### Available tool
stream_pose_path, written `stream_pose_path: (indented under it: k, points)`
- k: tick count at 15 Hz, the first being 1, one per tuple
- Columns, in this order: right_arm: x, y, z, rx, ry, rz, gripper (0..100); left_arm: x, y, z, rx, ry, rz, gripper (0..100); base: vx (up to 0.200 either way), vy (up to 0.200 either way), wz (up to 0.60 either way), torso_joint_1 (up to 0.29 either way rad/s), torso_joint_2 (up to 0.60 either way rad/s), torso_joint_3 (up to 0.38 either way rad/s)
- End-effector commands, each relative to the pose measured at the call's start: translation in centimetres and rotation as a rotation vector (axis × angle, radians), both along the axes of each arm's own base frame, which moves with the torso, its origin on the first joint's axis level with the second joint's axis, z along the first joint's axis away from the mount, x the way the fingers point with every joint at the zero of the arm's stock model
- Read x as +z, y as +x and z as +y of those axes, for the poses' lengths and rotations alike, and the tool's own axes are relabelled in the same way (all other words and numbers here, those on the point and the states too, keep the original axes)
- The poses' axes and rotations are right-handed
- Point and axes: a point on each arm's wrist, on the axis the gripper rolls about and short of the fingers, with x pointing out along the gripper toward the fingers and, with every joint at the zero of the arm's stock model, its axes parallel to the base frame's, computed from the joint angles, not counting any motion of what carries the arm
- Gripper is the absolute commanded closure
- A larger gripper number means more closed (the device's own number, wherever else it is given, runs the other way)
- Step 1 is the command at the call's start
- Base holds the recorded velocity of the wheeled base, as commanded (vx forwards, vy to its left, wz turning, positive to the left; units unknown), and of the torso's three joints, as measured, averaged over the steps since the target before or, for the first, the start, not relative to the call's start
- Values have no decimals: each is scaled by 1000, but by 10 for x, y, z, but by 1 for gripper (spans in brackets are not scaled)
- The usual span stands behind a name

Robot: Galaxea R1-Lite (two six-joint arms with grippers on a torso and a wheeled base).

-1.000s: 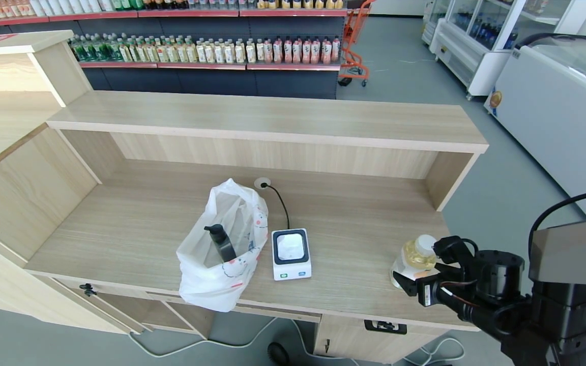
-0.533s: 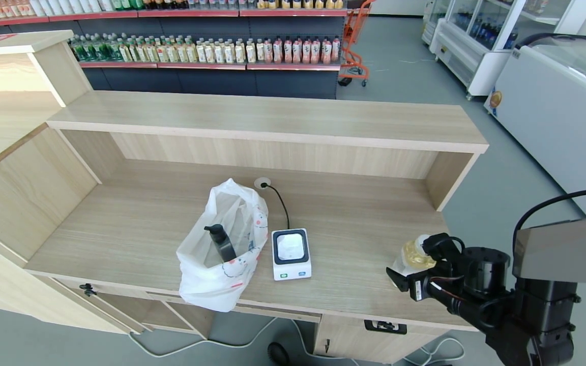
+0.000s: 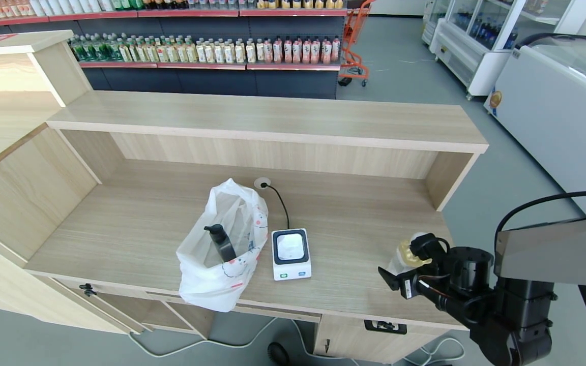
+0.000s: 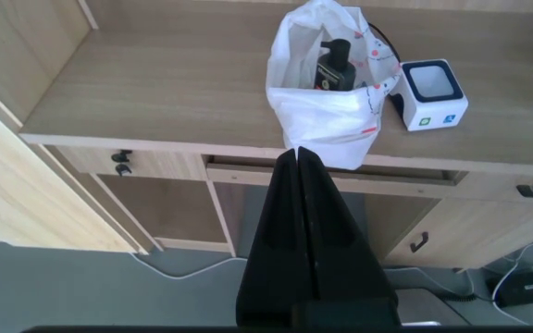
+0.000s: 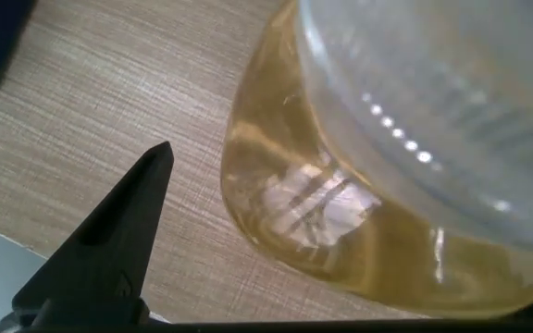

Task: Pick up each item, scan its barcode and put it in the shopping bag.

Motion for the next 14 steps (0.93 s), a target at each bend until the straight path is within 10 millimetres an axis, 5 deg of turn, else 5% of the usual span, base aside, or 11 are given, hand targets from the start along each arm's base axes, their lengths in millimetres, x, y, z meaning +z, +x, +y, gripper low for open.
stream_pose_path:
  k: [1,7,8,14]
  points:
    - [-3,4,4,10,-2,-6,0,0,0,0,0,-1,0,100,0,0,0,0,0,0]
    - [-3,8,8,25,-9,-26,0,0,0,0,0,-1,0,100,0,0,0,0,0,0]
    - [-4,9,6,22,-9,-24,100,0,0,0,0,-1,0,100,0,0,0,0,0,0]
    - [-10,7,5,19,-21,-4,100,0,0,0,0,1,0,100,0,0,0,0,0,0]
